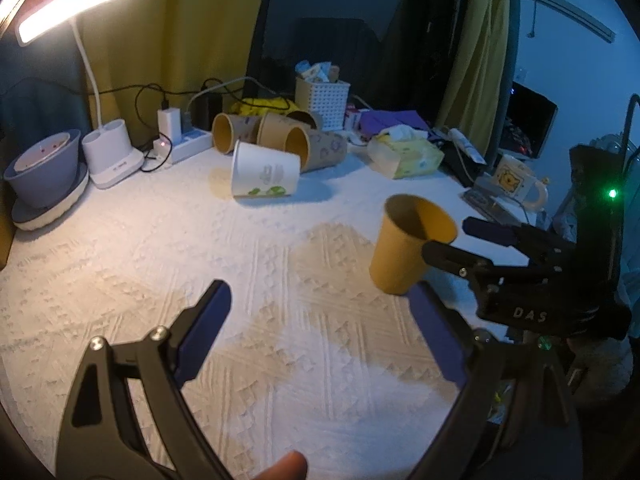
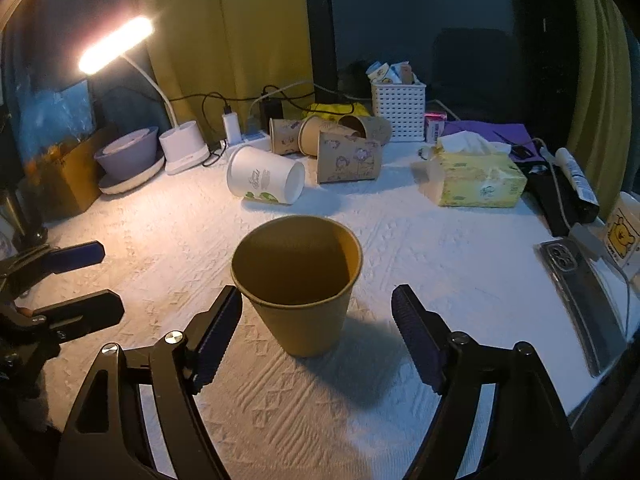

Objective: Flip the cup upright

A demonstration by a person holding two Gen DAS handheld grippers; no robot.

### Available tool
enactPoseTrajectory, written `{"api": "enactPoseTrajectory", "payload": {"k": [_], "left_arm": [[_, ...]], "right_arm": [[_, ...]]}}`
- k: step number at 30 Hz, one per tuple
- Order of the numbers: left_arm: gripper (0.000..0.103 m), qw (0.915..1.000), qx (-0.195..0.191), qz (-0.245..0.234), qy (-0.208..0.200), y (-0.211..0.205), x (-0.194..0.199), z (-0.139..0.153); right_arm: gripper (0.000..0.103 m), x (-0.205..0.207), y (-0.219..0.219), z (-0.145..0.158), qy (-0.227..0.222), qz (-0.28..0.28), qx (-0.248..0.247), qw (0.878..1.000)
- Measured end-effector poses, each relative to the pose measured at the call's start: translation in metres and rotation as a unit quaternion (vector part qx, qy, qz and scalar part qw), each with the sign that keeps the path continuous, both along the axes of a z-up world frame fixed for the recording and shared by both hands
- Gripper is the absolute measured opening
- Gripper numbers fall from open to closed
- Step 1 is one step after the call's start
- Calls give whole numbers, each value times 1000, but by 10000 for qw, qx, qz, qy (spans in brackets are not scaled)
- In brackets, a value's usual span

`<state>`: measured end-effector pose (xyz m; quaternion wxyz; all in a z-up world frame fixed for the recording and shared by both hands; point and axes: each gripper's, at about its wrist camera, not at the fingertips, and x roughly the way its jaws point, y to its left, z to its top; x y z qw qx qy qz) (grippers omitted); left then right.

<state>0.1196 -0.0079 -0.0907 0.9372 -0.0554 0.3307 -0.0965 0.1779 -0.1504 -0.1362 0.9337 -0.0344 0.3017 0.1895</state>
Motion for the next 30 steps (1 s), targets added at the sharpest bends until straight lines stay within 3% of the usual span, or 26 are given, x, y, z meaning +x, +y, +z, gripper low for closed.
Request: {"api": "enactPoseTrajectory", "payload": {"k": [30], "left_arm": [[92, 9941, 28, 47, -1081, -15, -56, 83]], "right_arm": [[80, -83, -21, 95, -916, -562, 133, 9941]]}}
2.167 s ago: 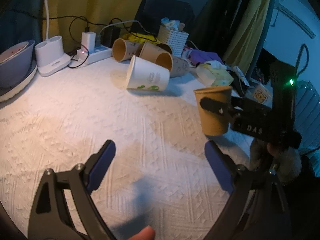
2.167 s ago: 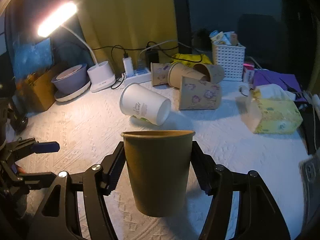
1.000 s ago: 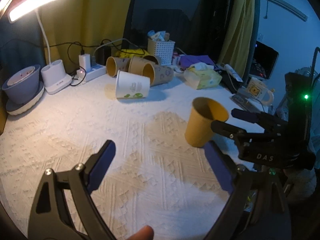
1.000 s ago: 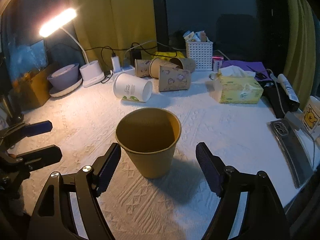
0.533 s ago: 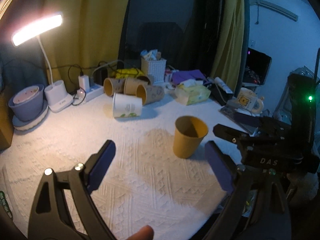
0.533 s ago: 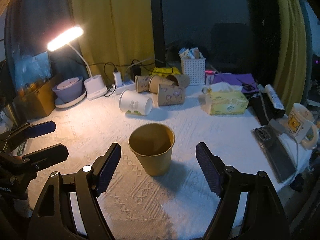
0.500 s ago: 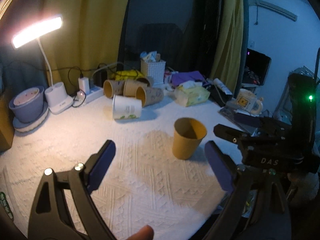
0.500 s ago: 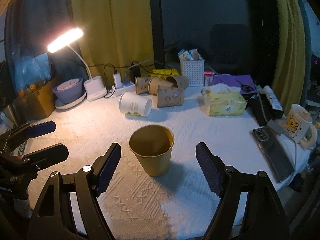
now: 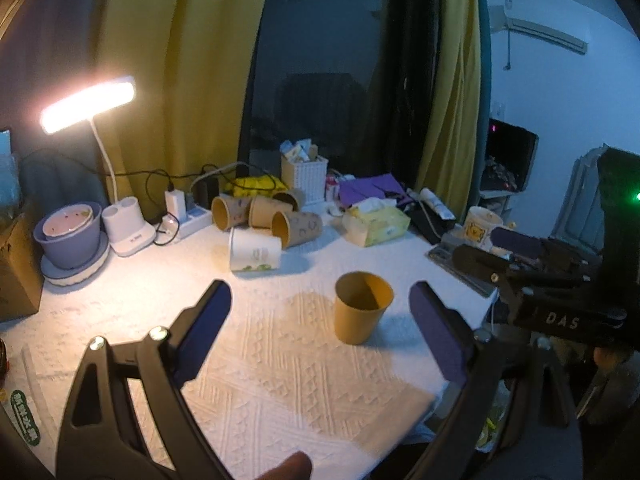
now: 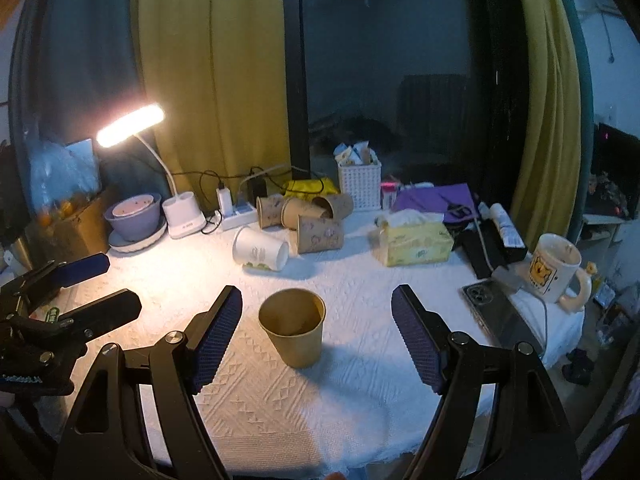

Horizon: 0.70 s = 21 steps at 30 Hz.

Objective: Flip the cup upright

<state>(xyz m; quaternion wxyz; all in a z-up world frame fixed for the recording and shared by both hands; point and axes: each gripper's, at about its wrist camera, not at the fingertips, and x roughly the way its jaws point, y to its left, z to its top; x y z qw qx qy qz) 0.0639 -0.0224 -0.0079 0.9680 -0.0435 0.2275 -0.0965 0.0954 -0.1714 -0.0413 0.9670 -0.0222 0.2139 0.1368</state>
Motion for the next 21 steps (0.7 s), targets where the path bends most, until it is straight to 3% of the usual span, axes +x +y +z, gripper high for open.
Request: {"api": "enactPoseTrajectory", "payload": {"k": [21], "left_arm": [[92, 9956, 20, 211, -912, 3, -38, 42]], "right_arm": [[80, -37, -1, 43, -579, 28, -83, 9983]]}}
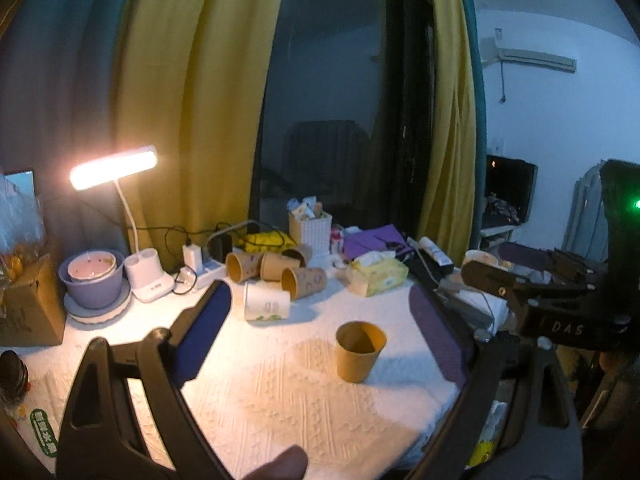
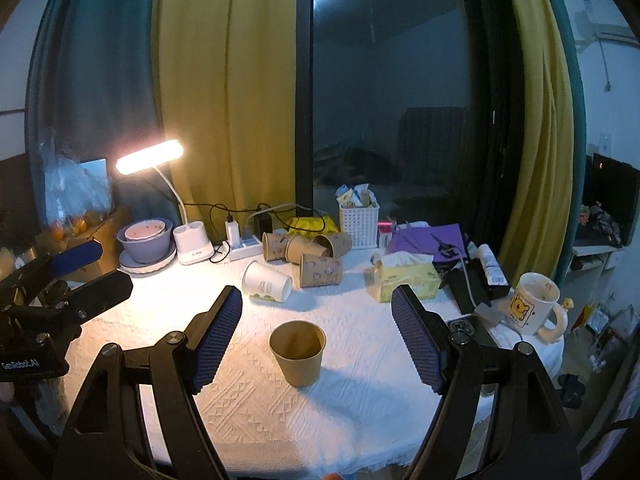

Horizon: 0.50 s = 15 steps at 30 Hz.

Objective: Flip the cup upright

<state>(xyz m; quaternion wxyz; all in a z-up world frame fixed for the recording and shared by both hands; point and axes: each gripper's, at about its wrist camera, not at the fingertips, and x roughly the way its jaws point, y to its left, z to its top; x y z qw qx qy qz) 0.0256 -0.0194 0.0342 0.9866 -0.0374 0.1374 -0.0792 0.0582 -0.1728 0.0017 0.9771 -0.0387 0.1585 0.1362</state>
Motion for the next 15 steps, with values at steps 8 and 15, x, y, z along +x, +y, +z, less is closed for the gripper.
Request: {"api": "enactPoseTrajectory", "payload": {"k": [8, 15], "left_arm": [[92, 9998, -53, -1, -203, 1, -10, 15], [92, 9992, 129, 90, -375, -5, -18, 21]], "right_arm": [[80, -14, -4, 15, -186, -12, -31, 9998], [80, -21, -8, 23, -275, 34, 34, 9996]]}}
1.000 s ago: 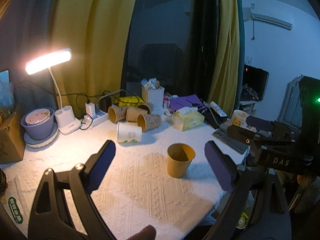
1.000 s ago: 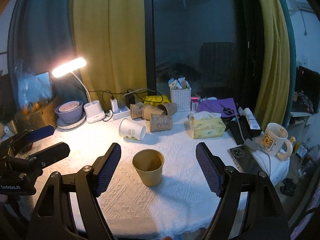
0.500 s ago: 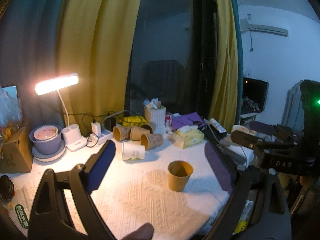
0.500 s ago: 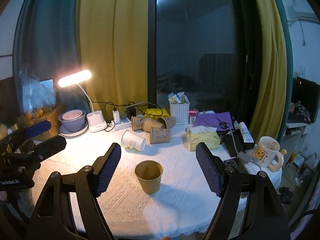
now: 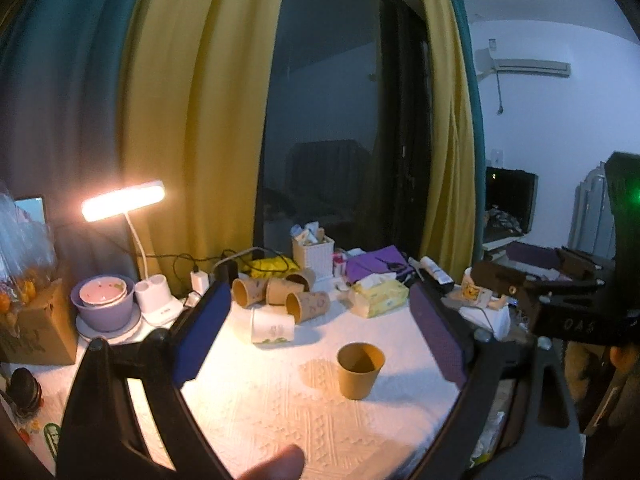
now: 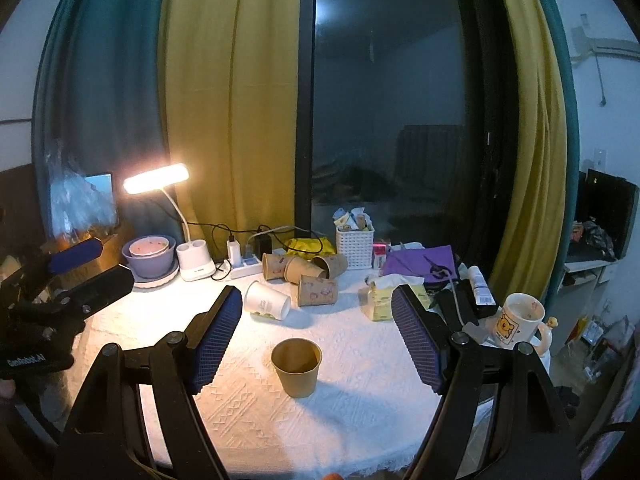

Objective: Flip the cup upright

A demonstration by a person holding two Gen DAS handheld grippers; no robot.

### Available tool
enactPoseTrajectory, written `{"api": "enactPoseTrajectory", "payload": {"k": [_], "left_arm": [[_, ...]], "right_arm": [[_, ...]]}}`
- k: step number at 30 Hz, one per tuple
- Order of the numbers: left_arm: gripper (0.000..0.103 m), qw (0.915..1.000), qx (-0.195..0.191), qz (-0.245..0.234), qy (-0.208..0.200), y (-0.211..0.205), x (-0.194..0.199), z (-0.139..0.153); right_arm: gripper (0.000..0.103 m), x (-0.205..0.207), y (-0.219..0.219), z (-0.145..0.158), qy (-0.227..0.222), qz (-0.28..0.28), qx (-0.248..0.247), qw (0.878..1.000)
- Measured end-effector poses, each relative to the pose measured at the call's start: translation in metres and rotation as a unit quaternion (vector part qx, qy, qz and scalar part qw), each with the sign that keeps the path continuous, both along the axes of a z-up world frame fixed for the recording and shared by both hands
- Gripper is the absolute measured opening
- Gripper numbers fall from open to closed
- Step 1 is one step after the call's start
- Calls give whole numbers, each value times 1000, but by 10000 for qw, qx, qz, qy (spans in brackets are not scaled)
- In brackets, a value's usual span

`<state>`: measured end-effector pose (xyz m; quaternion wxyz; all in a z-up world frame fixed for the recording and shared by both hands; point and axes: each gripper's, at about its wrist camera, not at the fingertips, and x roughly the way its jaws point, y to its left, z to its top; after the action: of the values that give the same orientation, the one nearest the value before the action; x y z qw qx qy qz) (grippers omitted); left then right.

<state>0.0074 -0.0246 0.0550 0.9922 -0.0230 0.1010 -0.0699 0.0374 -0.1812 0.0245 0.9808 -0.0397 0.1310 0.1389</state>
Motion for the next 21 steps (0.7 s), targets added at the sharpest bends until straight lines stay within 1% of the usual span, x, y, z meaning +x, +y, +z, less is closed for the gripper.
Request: {"api": "enactPoseTrajectory", "payload": {"k": [8, 21], "left_arm": [[95, 9999, -65, 93, -66, 5, -3, 2], [95, 9999, -61, 98, -19, 6, -1, 0]], "right_arm": [[80, 2, 1, 0, 46, 54, 4, 10000], [80, 2, 0, -2, 71, 38, 19, 10000]]}}
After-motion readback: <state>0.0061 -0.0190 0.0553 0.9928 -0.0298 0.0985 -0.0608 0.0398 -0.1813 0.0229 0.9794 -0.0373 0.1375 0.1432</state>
